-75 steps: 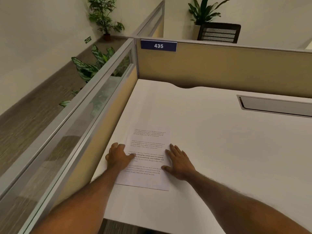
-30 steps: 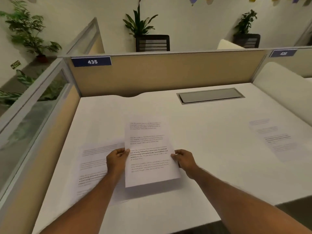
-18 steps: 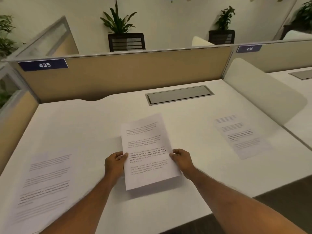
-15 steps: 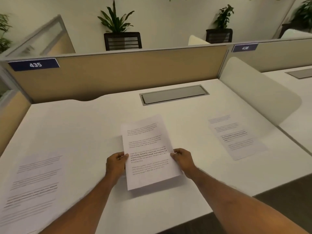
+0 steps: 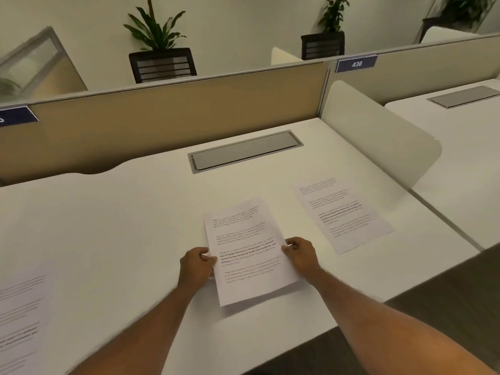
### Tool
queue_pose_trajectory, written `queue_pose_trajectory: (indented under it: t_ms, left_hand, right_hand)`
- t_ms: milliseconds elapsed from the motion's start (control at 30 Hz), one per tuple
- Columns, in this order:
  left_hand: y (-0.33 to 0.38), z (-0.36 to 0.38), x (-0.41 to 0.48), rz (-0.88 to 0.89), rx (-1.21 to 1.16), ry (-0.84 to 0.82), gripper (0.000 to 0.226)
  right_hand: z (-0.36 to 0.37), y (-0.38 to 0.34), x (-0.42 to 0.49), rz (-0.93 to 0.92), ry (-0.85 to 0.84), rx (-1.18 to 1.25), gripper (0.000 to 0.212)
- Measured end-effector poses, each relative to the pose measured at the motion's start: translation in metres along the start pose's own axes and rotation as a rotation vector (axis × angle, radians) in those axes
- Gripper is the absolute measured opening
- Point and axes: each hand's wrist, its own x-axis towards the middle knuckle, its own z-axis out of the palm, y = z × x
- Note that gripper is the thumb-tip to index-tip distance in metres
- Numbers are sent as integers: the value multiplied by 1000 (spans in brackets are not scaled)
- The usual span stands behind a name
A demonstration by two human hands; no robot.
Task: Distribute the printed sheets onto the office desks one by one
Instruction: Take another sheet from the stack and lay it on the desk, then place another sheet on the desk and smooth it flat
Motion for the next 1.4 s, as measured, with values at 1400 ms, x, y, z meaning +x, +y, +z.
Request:
queue_pose_trajectory:
  t_ms: [1400]
  left_hand:
    - [-140, -207, -27, 173, 718, 149, 82]
  right_hand:
    - [216, -110, -76, -819, -264, -776, 53]
